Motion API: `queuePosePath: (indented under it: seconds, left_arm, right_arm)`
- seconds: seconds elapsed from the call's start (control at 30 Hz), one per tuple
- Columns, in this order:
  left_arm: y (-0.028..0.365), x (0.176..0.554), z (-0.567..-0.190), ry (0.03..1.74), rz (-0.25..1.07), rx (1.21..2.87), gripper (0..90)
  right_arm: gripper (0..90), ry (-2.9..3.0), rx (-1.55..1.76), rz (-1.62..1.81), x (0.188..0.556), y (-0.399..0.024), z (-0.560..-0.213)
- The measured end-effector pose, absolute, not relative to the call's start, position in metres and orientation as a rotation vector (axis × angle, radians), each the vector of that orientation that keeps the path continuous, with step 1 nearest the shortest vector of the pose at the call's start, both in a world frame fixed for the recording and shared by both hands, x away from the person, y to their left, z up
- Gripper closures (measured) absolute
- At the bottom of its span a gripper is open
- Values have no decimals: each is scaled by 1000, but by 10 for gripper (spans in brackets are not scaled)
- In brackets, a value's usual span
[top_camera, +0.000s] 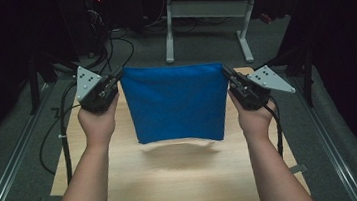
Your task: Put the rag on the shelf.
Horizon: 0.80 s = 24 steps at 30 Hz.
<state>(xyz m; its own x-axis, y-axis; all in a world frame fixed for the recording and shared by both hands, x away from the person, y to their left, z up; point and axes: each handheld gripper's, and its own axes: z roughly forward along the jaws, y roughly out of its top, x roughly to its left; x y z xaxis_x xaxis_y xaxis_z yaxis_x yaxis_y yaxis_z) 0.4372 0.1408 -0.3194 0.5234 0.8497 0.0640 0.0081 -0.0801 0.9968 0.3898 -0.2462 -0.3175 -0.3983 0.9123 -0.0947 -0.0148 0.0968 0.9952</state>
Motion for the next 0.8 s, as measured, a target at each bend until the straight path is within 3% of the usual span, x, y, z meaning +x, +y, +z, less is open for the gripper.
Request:
queuePosePath:
  seconds: [0.8]
  left_arm:
    - [129,500,-323,847,890,1522,887]
  right_arm:
    - [891,1556,993,1349,458,-242,-315]
